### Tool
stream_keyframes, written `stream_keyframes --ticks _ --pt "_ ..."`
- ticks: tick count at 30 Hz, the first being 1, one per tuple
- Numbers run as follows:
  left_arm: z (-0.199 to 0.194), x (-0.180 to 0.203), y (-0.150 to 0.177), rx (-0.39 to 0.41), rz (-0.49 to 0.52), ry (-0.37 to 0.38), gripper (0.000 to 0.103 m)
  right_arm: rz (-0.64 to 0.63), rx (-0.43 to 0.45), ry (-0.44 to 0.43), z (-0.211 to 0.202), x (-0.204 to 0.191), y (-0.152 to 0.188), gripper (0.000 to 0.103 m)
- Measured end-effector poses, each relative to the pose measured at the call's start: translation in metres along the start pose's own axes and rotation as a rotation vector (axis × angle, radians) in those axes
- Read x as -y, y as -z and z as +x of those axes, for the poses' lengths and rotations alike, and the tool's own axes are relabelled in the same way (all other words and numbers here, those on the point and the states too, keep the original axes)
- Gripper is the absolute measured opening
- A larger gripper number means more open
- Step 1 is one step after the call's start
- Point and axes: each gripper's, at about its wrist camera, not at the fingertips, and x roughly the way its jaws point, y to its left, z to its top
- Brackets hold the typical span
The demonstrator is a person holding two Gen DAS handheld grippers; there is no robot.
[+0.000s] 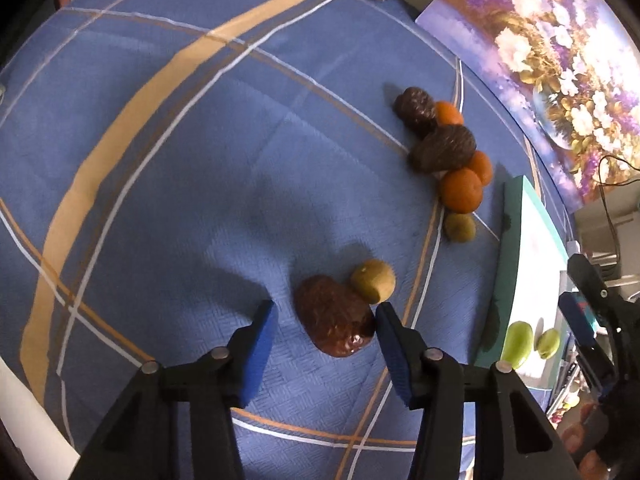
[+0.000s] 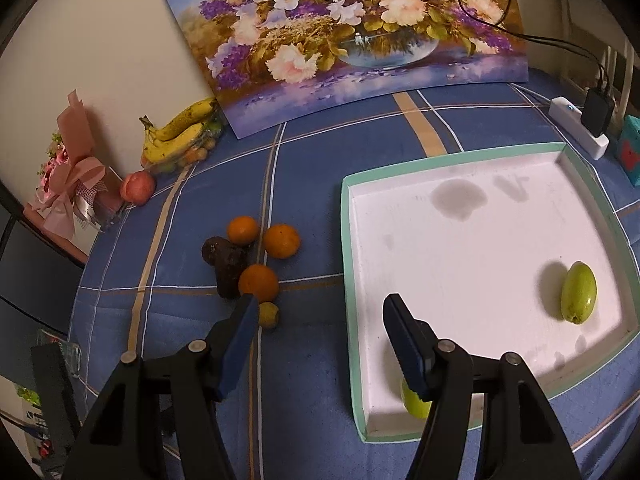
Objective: Organize fruits
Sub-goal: 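Grasp the brown dried date with left tool while right tool grasps small brown fruit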
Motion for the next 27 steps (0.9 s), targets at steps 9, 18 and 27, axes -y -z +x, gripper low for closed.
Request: stream_keyframes --ticks 9,18,27 --pt "-0.006 -0.003 0.000 0.016 -0.018 0.036 0.039 0.001 -0.018 0.001 0.000 -0.001 0.003 0.066" --pt "-0.035 -0.034 -0.019 0.153 -0.123 0.004 0.039 -0.045 -0.101 0.000 0.021 -0.021 0.012 0.064" --pt "-0.051 -0.058 -0.029 0.219 -0.182 -0.025 0.039 -0.217 -0.208 -0.071 0.050 -0.086 0.038 0.045"
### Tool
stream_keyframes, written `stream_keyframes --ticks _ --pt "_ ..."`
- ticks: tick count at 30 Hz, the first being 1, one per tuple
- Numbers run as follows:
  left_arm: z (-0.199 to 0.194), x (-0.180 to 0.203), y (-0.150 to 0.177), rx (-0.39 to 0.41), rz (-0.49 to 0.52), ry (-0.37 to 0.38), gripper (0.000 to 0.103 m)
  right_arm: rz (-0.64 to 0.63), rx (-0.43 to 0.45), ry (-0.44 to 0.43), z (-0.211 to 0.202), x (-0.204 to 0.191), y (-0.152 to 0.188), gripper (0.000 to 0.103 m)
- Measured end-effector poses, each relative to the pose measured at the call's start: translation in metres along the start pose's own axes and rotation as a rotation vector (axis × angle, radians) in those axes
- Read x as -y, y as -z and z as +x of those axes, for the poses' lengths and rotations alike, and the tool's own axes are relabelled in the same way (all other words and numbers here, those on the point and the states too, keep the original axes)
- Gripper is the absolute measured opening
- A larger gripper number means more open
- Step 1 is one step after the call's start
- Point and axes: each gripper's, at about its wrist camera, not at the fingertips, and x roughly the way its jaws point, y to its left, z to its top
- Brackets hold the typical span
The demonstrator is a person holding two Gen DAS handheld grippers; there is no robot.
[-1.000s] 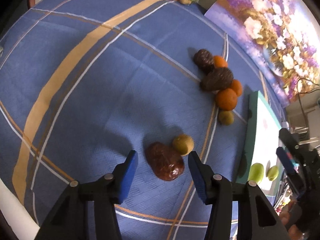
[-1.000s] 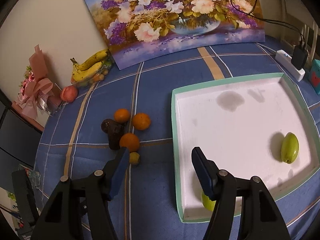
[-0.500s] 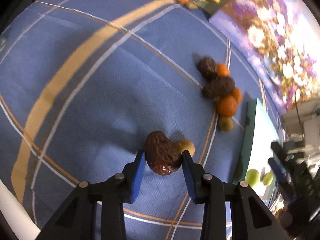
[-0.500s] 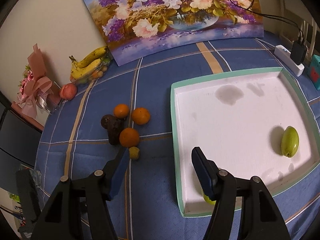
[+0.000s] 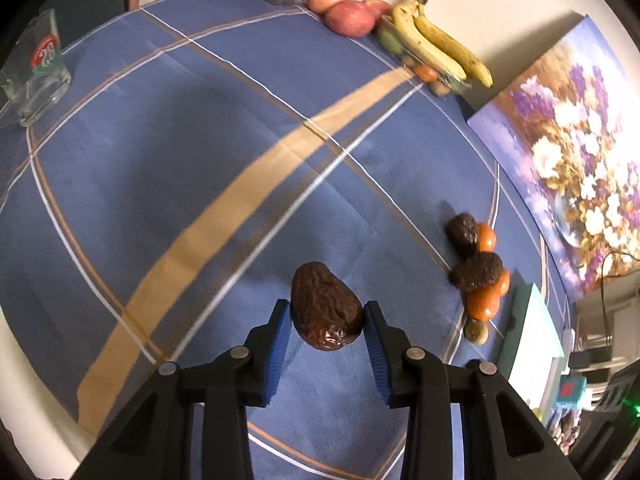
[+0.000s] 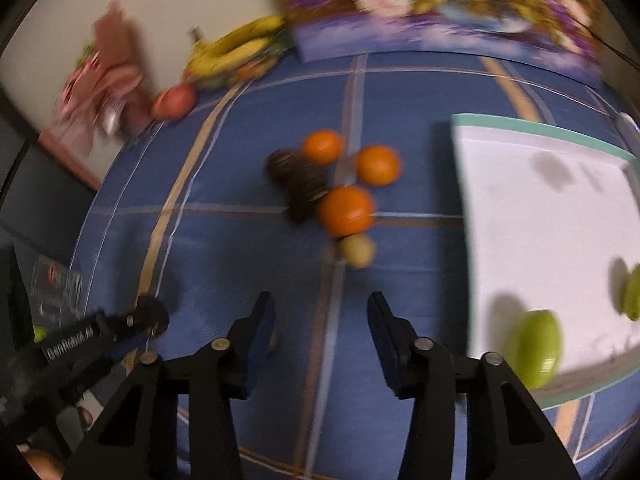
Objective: Organize fruits
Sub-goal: 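Grasp the brown dried date with left tool while right tool grasps small brown fruit, then carry the date in left tool while right tool carries small brown fruit over tray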
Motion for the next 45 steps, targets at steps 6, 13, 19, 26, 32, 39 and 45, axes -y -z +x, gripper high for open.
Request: stream_keyframes --ticks 6,13,19,26,32,39,45 --pt "0.004 0.000 -0.004 0.008 -0.014 -0.002 0.039 -0.094 -0.066 0.004 0.024 -0.032 0.008 0.037" --pt "0.006 0.002 -0.004 0.003 -0.007 0.005 0.039 -0.115 -0.118 0.015 0.045 -0.037 0.010 0.030" --pt "0.006 0.003 -0.003 0.006 -0.007 0.009 0.039 -0.124 -0.097 -0.003 0.040 -0.039 0.010 0.027" --pt "0.002 0.018 -0.005 0.035 0.040 0.019 0.039 -0.074 -0.001 -0.009 0.007 -0.022 0.002 0.027" --pt "0.002 0.036 -0.002 0.043 0.099 0.026 0.039 -0.013 0.086 0.036 -0.017 -0.005 -0.007 0.027" --pt "0.007 0.058 0.002 0.033 0.131 0.044 0.039 0.098 0.166 0.041 -0.052 0.026 -0.020 0.027" --pt "0.018 0.087 0.003 0.012 0.179 0.050 0.039 0.169 0.180 0.045 -0.055 0.047 -0.033 0.027"
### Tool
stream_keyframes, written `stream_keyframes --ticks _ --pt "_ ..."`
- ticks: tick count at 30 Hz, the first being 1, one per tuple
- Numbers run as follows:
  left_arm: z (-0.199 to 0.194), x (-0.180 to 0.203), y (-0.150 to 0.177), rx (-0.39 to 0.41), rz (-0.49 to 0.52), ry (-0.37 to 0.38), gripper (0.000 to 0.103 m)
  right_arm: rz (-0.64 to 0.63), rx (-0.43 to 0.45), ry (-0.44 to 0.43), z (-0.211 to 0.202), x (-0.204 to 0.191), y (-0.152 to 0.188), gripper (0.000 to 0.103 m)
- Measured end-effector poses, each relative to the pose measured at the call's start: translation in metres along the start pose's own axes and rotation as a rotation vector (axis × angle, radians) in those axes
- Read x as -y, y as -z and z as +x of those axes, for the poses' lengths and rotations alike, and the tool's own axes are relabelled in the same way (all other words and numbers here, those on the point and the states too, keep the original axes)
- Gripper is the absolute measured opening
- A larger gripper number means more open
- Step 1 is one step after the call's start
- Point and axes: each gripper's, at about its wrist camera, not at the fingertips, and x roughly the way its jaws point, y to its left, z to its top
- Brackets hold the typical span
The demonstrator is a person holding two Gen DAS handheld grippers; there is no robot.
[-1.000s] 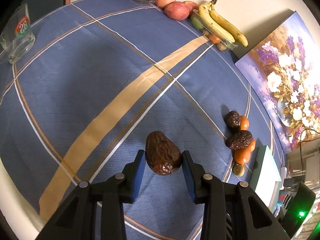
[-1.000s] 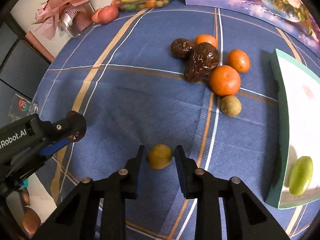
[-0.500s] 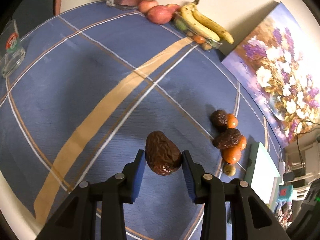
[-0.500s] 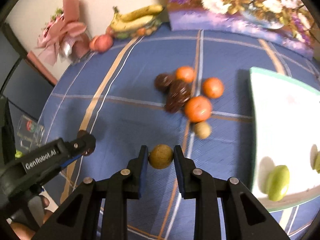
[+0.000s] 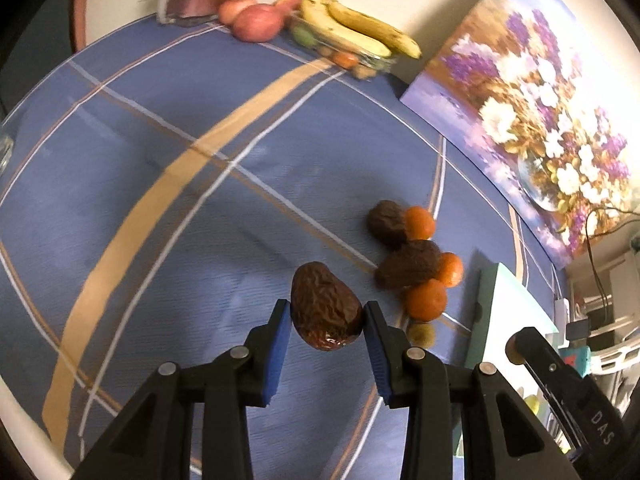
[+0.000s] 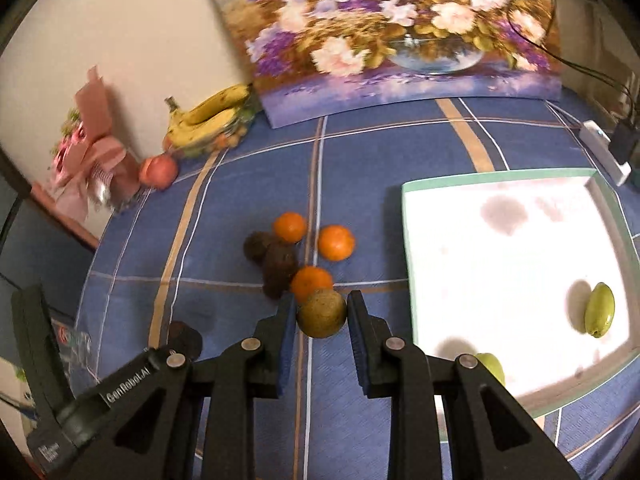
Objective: Organize fruits
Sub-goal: 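Carry the date in left tool while right tool carries small brown fruit over tray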
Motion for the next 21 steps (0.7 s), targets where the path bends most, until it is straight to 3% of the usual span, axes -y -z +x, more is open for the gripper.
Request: stream_keyframes --ticks 11,17,21 --pt "0.023 0.060 -0.017 0.016 0.119 0.001 0.039 0.070 0.058 0.072 -0.006 0.051 -0.036 0.027" --pt "0.032 0.099 -0.015 0.011 0.184 0.037 0.039 0.154 0.084 0.121 -0.016 0.098 -0.048 0.027" --pt "0.037 0.127 -0.005 -0.008 0.244 0.068 0.039 0.222 0.092 0.197 -0.021 0.142 -0.049 0.027"
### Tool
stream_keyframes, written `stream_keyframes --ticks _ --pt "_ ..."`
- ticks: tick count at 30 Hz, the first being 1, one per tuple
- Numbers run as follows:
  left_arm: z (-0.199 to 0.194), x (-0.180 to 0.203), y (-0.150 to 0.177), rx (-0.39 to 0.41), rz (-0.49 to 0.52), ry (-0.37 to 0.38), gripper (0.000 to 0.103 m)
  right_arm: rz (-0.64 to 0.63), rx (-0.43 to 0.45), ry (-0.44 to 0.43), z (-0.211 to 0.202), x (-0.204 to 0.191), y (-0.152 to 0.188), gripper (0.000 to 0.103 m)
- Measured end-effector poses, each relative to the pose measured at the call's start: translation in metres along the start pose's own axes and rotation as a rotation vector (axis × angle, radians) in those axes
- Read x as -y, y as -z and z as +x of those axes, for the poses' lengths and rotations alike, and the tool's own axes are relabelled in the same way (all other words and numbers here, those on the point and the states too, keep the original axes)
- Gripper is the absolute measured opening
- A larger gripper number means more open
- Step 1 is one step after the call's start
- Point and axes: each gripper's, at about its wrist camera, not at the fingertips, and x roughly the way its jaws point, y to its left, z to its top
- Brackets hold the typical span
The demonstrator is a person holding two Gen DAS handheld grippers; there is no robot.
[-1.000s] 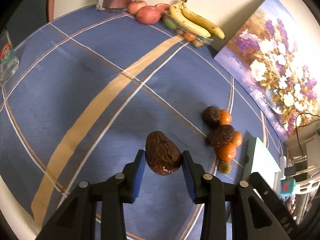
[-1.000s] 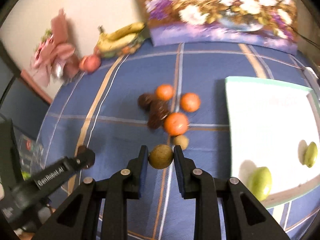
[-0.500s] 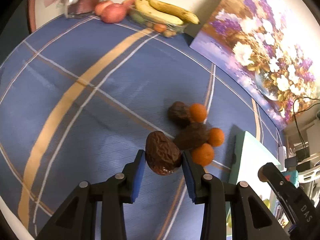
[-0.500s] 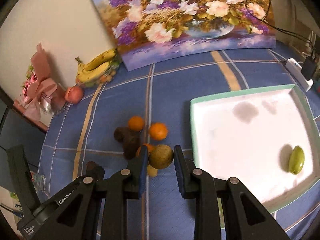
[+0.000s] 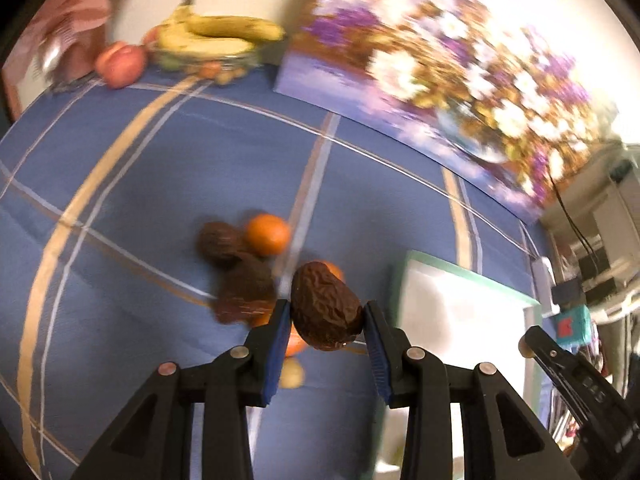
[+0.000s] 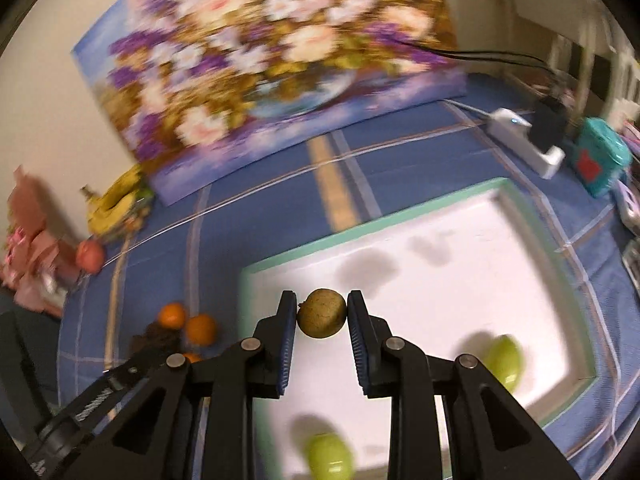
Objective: Organize fruits
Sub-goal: 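Carry the date in left tool while right tool carries small brown fruit over tray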
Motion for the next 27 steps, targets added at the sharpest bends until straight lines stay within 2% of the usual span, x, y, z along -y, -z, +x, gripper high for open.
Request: stream_keyframes --ticks 7,12,18,27 --pt "0.005 0.062 0.014 -0.007 0.176 0.055 0.039 0.112 0.013 0.117 -0.005 0.066 -0.007 0.027" --pt "0.021 0.103 0.033 -0.044 0.311 0.083 0.039 0.145 0.031 0.112 -0.004 0.088 -0.008 0.027" --pt "0.044 0.120 0.057 -0.107 0.396 0.069 0.039 0.128 0.004 0.102 0.010 0.090 0.001 0.027" --pt "0.057 0.119 0.069 -0.150 0.415 0.055 0.039 0.133 -0.051 0.120 0.033 0.096 0.012 0.027"
